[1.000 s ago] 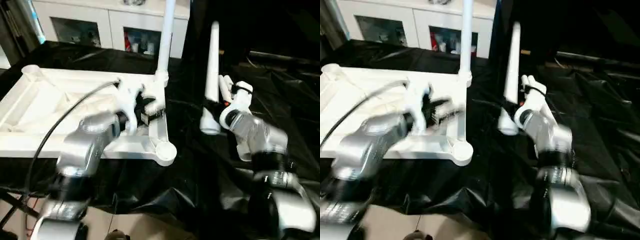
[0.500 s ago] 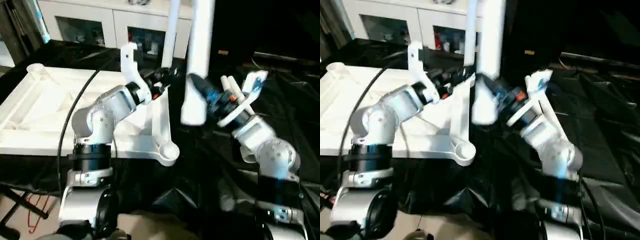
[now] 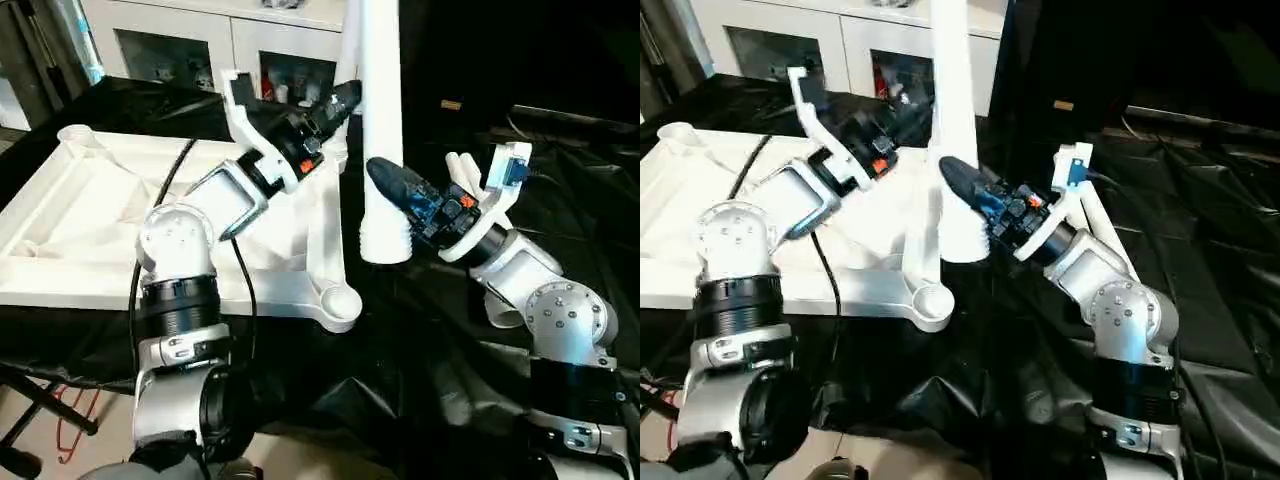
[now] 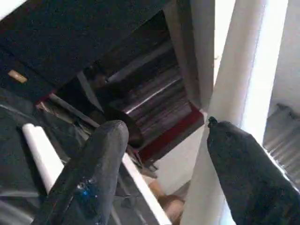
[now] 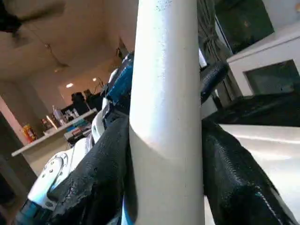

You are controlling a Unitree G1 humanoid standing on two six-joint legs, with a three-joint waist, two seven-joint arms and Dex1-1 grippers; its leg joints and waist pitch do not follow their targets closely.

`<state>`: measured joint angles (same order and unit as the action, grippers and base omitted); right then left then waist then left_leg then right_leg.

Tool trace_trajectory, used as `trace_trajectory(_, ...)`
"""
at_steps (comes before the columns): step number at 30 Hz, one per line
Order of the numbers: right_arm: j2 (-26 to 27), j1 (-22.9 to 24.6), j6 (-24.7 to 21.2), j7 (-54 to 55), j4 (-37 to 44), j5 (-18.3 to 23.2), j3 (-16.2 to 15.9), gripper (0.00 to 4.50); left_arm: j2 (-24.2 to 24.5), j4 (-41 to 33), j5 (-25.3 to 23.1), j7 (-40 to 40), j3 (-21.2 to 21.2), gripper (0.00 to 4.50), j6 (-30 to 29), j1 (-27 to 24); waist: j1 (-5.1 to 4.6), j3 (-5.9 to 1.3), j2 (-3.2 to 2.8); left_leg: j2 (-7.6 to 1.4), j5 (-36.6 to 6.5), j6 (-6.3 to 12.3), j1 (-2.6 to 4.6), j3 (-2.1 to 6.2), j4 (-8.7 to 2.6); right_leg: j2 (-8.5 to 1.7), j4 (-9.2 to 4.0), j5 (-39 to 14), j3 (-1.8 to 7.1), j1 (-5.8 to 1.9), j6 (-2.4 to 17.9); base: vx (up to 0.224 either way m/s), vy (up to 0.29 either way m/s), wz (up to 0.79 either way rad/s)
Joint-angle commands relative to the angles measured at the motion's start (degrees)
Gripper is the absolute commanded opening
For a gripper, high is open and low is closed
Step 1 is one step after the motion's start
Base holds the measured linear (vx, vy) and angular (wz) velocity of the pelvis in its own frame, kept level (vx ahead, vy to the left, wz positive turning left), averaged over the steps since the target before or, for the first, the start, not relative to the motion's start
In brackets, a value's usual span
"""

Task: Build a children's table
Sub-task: Pick table leg

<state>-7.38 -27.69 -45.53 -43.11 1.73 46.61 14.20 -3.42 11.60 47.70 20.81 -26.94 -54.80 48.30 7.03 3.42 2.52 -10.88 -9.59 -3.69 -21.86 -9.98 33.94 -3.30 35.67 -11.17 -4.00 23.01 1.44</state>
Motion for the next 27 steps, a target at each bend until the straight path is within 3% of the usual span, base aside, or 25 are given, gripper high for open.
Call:
trace_trajectory(1, -0.52, 0.20, -0.16, -0.84, 0.45, -0.48, -1.08, 1.86, 0.07, -0.36, 0.98, -0.67, 0.69, 3.19, -0.91, 1.06, 0.33, -4.23, 0.31, -1.96, -5.34, 1.49, 0.69, 0.71, -3.38, -4.70, -4.46, -6.64, 2.77, -3.63, 8.31, 0.000, 0.000, 0.00)
trace_trajectory(4, -0.61, 0.02, -0.06, 0.06, -0.43, -2.11, -3.44, 1.86, 0.68, -1.85, 1.18, 0.89, 2.63, 3.19, -1.56, 0.41, 0.40, -4.18, -0.27, -2.07, -5.41, 1.25, 0.76, 0.75, -3.43, -4.77, -4.50, -6.73, 2.80, -3.45, 8.21, 0.000, 0.000, 0.00)
trace_trajectory(8, -0.33, -0.36, 0.54, 1.96, -1.41, -2.48, -3.37, 1.86, -0.47, -2.26, 4.56, 0.82, 1.55, 3.19, -1.66, 0.41, 0.55, -4.17, -0.20, -2.10, -6.03, 0.60, 0.82, 0.74, -3.48, -4.82, -4.45, -6.71, 2.81, -3.50, 8.48, 0.000, 0.000, 0.00)
trace_trajectory(9, -0.20, -0.45, 0.63, 2.18, -1.45, -2.14, -2.98, 1.86, -0.59, -2.32, 4.80, 0.67, 1.42, 3.19, -1.73, 0.38, 0.59, -4.21, -0.45, -2.12, -6.13, 0.41, 0.87, 0.74, -3.45, -4.83, -4.45, -6.30, 2.82, -3.45, 8.79, 0.000, 0.000, 0.00)
trace_trajectory(11, 0.09, -0.70, 0.76, 2.71, -1.46, -1.35, -2.11, 1.86, -0.94, -2.25, 5.27, 0.26, 0.92, 3.19, -1.68, 0.41, 0.72, -4.22, -0.31, -2.16, -6.10, 0.26, 0.88, 0.73, -3.47, -4.82, -4.30, -5.55, 2.84, -3.49, 9.23, 0.000, 0.000, 0.00)
trace_trajectory(15, 1.84, -2.69, 1.28, 4.79, -2.54, 3.68, 3.01, 1.86, -1.50, -1.57, 6.38, -0.96, -0.52, 3.19, -1.10, 0.58, 1.10, -4.19, -0.14, -2.07, -6.68, 0.56, 0.89, 0.62, -3.42, -4.89, -4.48, -6.35, 2.84, -3.49, 9.34, 0.000, 0.000, 0.00)
trace_trajectory(18, 1.36, -2.73, 1.21, 4.25, -2.55, 3.43, 2.46, 1.86, -1.36, -1.75, 6.65, -0.89, -0.37, 3.19, -1.41, 0.46, 1.08, -4.21, -0.23, -2.10, -6.18, 0.52, 0.82, 0.72, -3.49, -4.75, -4.38, -6.15, 2.83, -3.58, 8.29, 0.000, 0.000, 0.00)
trace_trajectory(19, 0.74, -2.03, 1.12, 3.22, -2.03, 1.81, 0.19, 1.86, -1.13, -2.25, 7.03, -0.63, 0.26, 3.19, -1.69, 0.15, 1.09, -4.24, -0.33, -2.03, -5.71, 0.37, 0.76, 0.72, -3.47, -4.67, -4.35, -5.37, 2.81, -3.61, 7.85, 0.000, 0.000, 0.00)
trace_trajectory(27, 0.03, -0.23, 0.06, 2.01, -0.05, 0.52, -3.90, 1.86, 0.02, -2.39, 5.17, -0.52, 3.57, 3.19, -1.76, -0.74, 1.03, -4.25, -0.45, -2.14, -6.09, -0.17, 0.81, 0.83, -3.57, -4.71, -4.32, -5.31, 2.84, -3.62, 7.49, 0.000, 0.000, 0.00)
